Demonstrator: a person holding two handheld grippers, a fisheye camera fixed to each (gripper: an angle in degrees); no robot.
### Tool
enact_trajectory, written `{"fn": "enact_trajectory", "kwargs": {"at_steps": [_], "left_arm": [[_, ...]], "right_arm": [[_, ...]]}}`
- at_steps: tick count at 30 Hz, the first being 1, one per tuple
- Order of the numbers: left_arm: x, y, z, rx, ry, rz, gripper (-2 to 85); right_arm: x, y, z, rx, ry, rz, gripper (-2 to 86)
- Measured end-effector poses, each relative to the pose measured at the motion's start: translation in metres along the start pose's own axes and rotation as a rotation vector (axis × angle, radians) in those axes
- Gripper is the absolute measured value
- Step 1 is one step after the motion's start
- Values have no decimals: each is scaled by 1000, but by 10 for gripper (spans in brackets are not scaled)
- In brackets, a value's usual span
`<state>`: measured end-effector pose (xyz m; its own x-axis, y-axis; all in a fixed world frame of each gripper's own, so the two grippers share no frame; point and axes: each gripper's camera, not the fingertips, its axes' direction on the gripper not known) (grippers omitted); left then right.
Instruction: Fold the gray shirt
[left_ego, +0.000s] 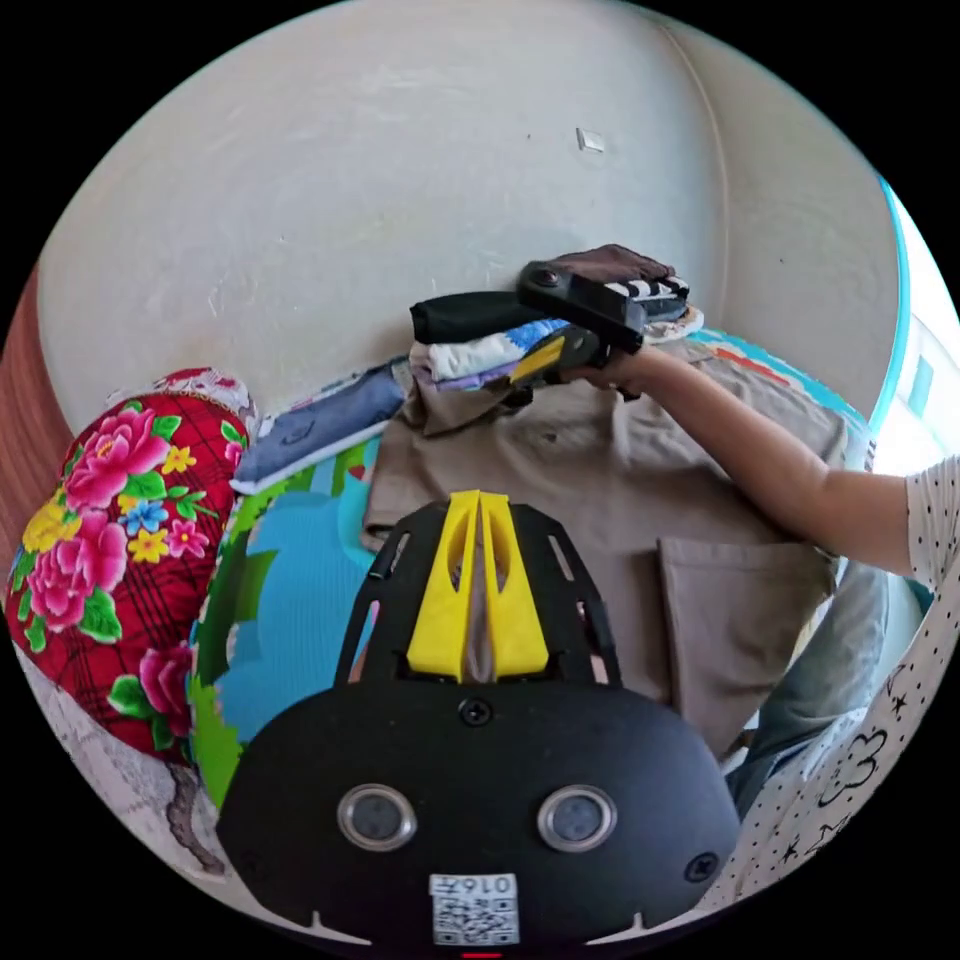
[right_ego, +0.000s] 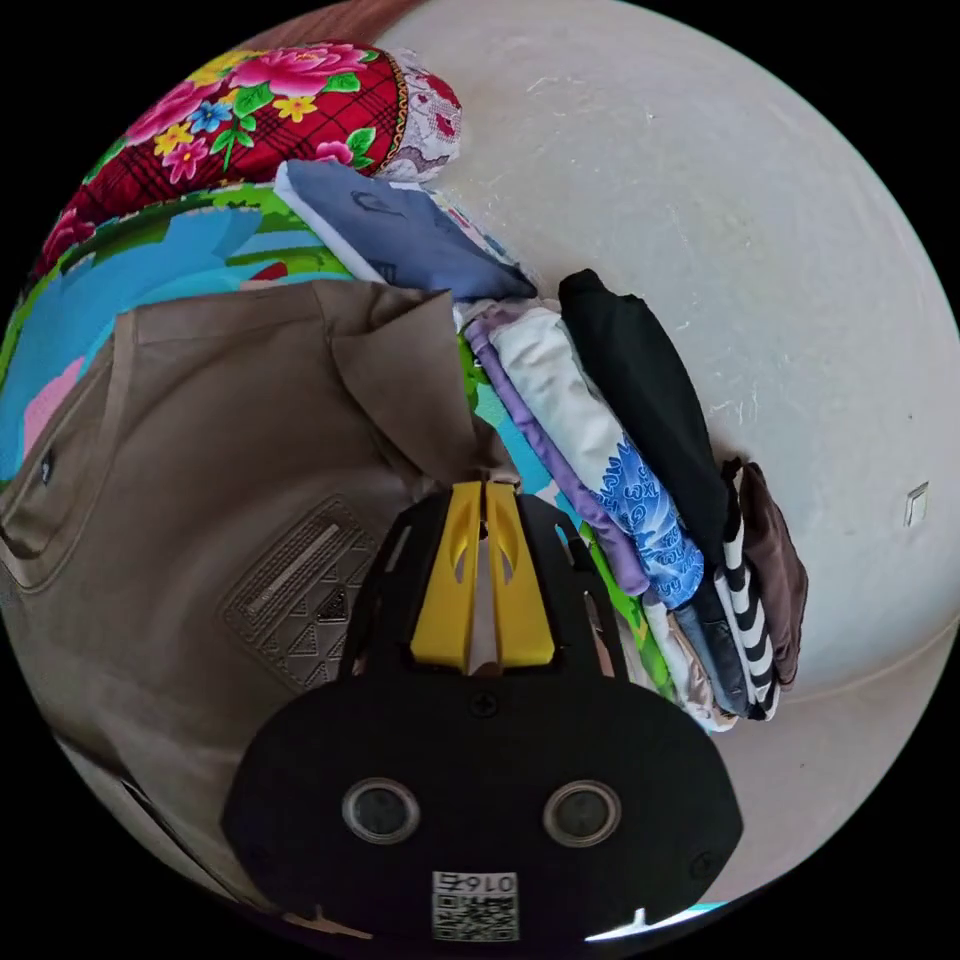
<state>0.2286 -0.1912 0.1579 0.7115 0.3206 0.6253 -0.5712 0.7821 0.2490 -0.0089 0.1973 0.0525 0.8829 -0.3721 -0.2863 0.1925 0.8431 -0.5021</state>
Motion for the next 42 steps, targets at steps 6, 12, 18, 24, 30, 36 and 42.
{"fn": "enact_trajectory", "kwargs": {"at_steps": [6,12,18,24,30,36,42], "left_arm": [[-6,-75,151,-179,-33,26,81],[16,-106,234,-259,-182,-33,92],[25,-123,255,-230,-362,46,5],[-2,-157,224,-247,-248,40,-9],[0,-152,195,-380,71,-14,-9],[32,-82,231,-586,236,-8,15],[-22,-105,227,-312,-44,-23,30]], "right_arm": [[77,16,-6,145,-228,239,0],[114,24,13,186,-310,286,0],[133,21,32,208,-350,290,0],[144,13,48,214,-305,290,-1],[153,8,50,217,-217,228,-2],[166,1,69,139,-305,204,6],[156,-14,100,28,-370,81,64]]}}
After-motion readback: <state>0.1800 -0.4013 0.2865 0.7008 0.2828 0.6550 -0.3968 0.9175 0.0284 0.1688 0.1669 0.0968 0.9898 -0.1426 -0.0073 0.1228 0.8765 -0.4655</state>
